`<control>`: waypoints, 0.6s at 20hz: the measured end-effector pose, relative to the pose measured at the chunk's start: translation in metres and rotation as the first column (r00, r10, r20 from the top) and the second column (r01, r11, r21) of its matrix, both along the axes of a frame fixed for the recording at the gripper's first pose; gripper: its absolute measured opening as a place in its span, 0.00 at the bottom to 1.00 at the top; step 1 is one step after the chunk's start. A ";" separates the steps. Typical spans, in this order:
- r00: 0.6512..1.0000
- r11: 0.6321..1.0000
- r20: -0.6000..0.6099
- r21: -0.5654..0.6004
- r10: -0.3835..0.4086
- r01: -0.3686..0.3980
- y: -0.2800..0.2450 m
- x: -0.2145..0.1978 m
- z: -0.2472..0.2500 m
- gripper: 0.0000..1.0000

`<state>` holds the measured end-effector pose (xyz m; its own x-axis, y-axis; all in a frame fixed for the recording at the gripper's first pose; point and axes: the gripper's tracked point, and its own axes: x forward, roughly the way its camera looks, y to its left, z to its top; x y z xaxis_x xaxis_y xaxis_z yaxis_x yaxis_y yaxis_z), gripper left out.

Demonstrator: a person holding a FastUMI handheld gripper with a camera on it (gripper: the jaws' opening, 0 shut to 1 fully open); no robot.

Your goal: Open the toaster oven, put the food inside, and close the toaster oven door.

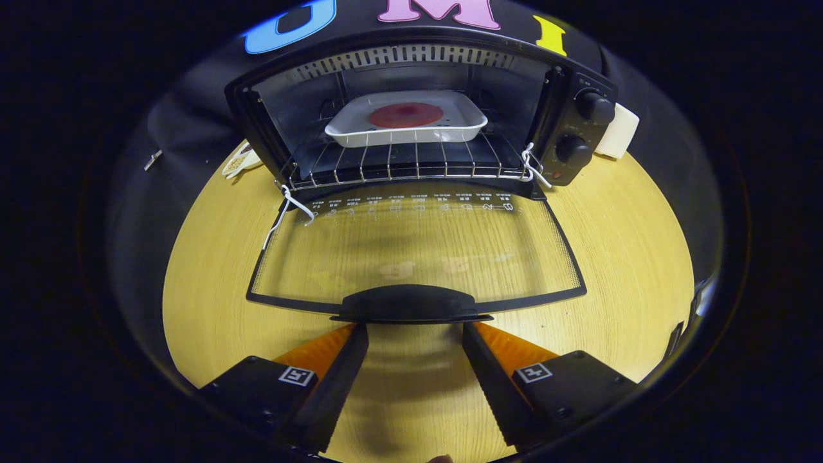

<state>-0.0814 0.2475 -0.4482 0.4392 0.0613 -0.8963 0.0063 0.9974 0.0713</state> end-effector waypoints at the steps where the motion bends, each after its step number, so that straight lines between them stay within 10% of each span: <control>1: 1.000 1.000 0.005 0.001 0.003 -0.003 0.000 0.000 0.000 0.97; 12: 0.988 0.997 0.155 0.076 -0.027 0.016 -0.001 0.000 0.055 0.97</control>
